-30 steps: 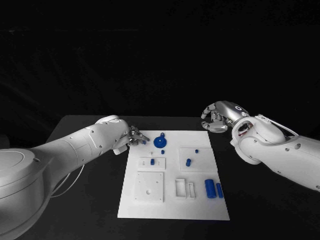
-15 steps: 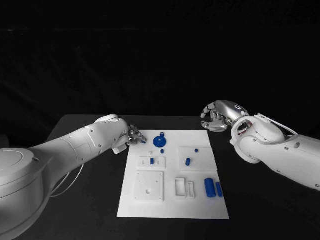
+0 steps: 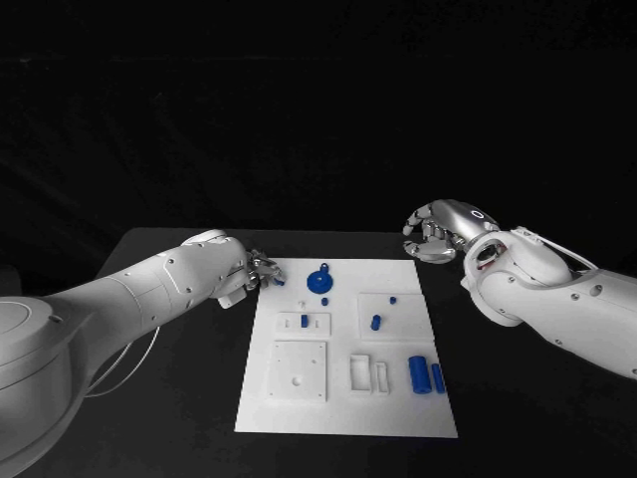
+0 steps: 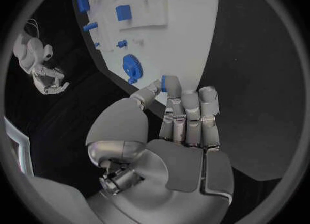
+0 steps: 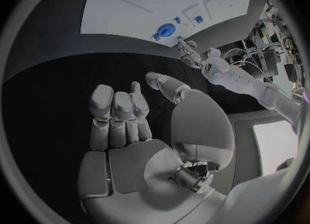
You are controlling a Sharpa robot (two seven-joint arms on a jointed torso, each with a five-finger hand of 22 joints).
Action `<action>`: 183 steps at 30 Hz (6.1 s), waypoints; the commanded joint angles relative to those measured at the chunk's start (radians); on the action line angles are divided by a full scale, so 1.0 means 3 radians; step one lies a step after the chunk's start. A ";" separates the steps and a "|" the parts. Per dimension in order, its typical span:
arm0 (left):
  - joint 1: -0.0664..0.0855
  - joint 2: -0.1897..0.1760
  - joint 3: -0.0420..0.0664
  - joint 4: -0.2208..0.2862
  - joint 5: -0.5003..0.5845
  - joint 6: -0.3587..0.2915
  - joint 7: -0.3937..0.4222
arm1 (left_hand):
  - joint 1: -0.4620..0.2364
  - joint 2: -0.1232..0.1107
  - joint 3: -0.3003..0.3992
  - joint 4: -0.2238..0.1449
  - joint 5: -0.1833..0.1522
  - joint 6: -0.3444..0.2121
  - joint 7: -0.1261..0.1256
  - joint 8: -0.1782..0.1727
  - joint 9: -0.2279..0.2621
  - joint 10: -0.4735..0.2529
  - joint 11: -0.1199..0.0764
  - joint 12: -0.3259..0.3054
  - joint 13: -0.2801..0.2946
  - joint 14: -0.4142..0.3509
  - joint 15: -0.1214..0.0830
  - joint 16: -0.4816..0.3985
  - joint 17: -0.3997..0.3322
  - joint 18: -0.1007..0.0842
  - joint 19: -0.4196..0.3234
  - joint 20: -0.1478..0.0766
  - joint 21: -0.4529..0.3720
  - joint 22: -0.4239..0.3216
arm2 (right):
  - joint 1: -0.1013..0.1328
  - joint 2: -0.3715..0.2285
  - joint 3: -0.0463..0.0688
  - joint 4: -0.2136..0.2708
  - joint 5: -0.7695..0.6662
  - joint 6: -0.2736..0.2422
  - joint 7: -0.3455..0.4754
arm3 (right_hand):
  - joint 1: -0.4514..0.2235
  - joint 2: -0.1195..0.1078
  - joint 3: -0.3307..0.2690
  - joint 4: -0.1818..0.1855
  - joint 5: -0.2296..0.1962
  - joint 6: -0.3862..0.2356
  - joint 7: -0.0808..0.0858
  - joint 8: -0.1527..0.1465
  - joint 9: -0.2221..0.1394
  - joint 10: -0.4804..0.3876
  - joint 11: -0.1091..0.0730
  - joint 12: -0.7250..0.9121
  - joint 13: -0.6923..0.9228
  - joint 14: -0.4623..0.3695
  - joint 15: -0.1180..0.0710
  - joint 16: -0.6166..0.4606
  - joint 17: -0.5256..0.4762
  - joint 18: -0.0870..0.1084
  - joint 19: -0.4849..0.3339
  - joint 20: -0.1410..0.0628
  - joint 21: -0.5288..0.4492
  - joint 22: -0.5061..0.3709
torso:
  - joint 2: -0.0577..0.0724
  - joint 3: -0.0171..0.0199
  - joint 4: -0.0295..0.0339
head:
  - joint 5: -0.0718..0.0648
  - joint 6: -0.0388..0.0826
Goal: Assemble the parts on the task board
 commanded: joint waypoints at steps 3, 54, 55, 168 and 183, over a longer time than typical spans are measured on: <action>0.0034 -0.0155 0.0006 0.0288 0.0203 -0.0144 -0.0062 | -0.0044 0.0005 0.0203 -0.0213 0.0000 0.0081 0.0041 0.0021 -0.0009 0.0027 -0.0008 -0.0018 -0.0004 0.0046 -0.0048 0.0009 0.0000 -0.0037 0.0027 -0.0375 0.0009 0.0060 | 0.0001 -0.0021 0.0002 0.0014 -0.0023 0.0002 0.0028 | -0.0014 0.0007 -0.0010 0.0006 0.0002 0.0077 0.0054 -0.0016 0.0003 -0.0156 0.0075 0.0004 -0.0002 0.0032 -0.0002 -0.0013 0.0004 0.0281 0.0003 -0.0030 -0.0017 0.0029 | -0.0001 0.0000 0.0002 | 0.0006 0.0003; -0.0144 -0.1077 -0.0315 0.2326 -0.0462 -0.1929 -0.0060 | -0.0096 -0.0384 0.0364 -0.0323 0.0697 0.0566 -0.0142 0.0177 -0.0038 0.0475 -0.0189 0.0222 0.0145 0.0457 -0.0228 0.0308 0.0123 0.0066 0.0416 -0.0500 0.0289 0.0056 | -0.0001 -0.0087 0.0000 0.0004 0.0021 0.0015 0.0071 | -0.0022 0.0012 0.0002 0.0018 0.0057 0.0079 0.0054 -0.0018 0.0006 -0.0158 0.0074 0.0001 -0.0006 0.0032 -0.0003 -0.0017 0.0005 0.0281 0.0003 -0.0028 -0.0021 0.0031 | -0.0057 0.0023 0.0081 | 0.0024 -0.0079; -0.0152 -0.1075 -0.0315 0.2328 -0.0469 -0.1904 -0.0069 | -0.0096 -0.0384 0.0364 -0.0322 0.0699 0.0568 -0.0142 0.0177 -0.0038 0.0476 -0.0190 0.0223 0.0145 0.0459 -0.0228 0.0309 0.0123 0.0067 0.0416 -0.0500 0.0289 0.0056 | -0.0001 -0.0087 0.0000 0.0004 0.0022 0.0016 0.0071 | -0.0022 0.0012 0.0003 0.0017 0.0058 0.0079 0.0054 -0.0018 0.0006 -0.0158 0.0074 0.0001 -0.0007 0.0032 -0.0003 -0.0017 0.0005 0.0281 0.0003 -0.0028 -0.0021 0.0031 | -0.0053 0.0023 0.0076 | 0.0027 -0.0079; -0.0248 -0.0874 -0.0313 0.2030 -0.0832 -0.1247 -0.0295 | -0.0119 -0.0348 0.0357 -0.0310 0.0638 0.0584 -0.0143 0.0180 -0.0048 0.0480 -0.0189 0.0246 0.0171 0.0471 -0.0224 0.0321 0.0134 0.0077 0.0413 -0.0489 0.0305 0.0055 | -0.0002 -0.0079 0.0000 -0.0025 0.0046 0.0054 0.0117 | -0.0023 0.0024 -0.0001 0.0002 0.0101 0.0080 0.0053 -0.0020 0.0010 -0.0158 0.0074 0.0003 -0.0009 0.0032 -0.0003 -0.0021 0.0009 0.0281 0.0004 -0.0030 -0.0024 0.0034 | -0.0046 0.0020 0.0075 | -0.0014 -0.0170; -0.0248 -0.0871 -0.0313 0.2051 -0.0832 -0.1190 -0.0289 | -0.0118 -0.0350 0.0357 -0.0312 0.0638 0.0585 -0.0143 0.0180 -0.0048 0.0481 -0.0188 0.0247 0.0172 0.0472 -0.0224 0.0321 0.0134 0.0077 0.0412 -0.0488 0.0307 0.0055 | -0.0002 -0.0078 0.0000 -0.0024 0.0047 0.0060 0.0119 | -0.0024 0.0025 -0.0002 0.0000 0.0105 0.0081 0.0053 -0.0020 0.0011 -0.0157 0.0074 0.0003 -0.0009 0.0033 -0.0003 -0.0021 0.0009 0.0281 0.0004 -0.0030 -0.0025 0.0035 | -0.0045 0.0022 0.0075 | -0.0016 -0.0181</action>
